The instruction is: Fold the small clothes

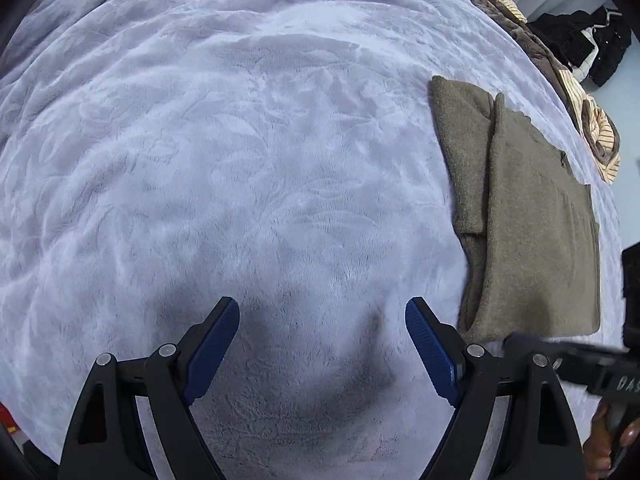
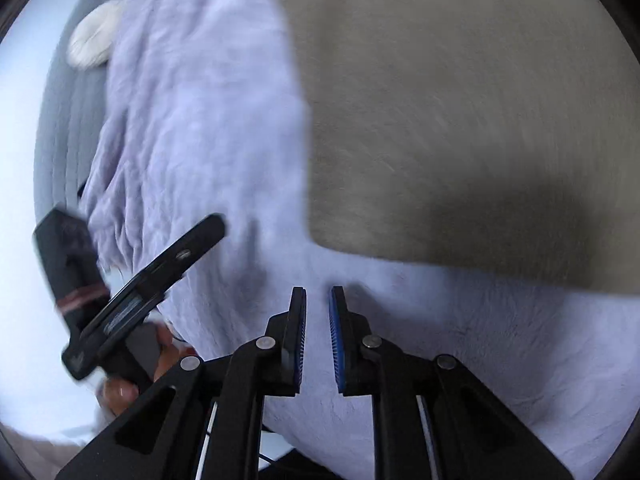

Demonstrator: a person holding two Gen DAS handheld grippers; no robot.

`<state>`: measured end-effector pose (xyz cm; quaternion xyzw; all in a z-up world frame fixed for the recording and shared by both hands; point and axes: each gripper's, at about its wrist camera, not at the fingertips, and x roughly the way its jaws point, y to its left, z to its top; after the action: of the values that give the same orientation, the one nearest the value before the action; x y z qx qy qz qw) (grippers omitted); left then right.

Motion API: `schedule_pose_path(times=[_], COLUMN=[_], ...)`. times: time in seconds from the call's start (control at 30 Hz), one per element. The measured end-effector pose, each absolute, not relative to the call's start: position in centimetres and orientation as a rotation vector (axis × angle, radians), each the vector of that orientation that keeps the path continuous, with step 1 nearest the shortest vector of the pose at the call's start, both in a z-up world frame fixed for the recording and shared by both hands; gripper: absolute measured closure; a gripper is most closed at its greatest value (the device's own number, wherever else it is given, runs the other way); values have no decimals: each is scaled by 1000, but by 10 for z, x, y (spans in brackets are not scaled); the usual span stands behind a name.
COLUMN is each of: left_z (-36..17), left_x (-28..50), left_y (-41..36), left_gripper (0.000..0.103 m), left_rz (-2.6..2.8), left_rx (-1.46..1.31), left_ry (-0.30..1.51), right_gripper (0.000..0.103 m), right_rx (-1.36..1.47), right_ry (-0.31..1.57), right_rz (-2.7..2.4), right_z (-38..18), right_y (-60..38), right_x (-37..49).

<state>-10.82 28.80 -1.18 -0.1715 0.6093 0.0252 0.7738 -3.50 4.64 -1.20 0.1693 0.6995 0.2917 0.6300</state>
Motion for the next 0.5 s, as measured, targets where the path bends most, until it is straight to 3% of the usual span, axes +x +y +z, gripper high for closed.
schedule_pose_path(times=[0.23, 0.5], left_z=[-11, -18], left_x=[-93, -67], left_y=[299, 290], left_gripper=[18, 18], left_rz=[52, 58], left_rx=[-373, -366], left_ry=[1301, 1324], right_gripper=[88, 89], right_rx=[266, 188], right_ry=[1326, 1338], right_rz=[345, 364], right_z=[7, -14], right_y=[40, 64], right_x=[69, 90])
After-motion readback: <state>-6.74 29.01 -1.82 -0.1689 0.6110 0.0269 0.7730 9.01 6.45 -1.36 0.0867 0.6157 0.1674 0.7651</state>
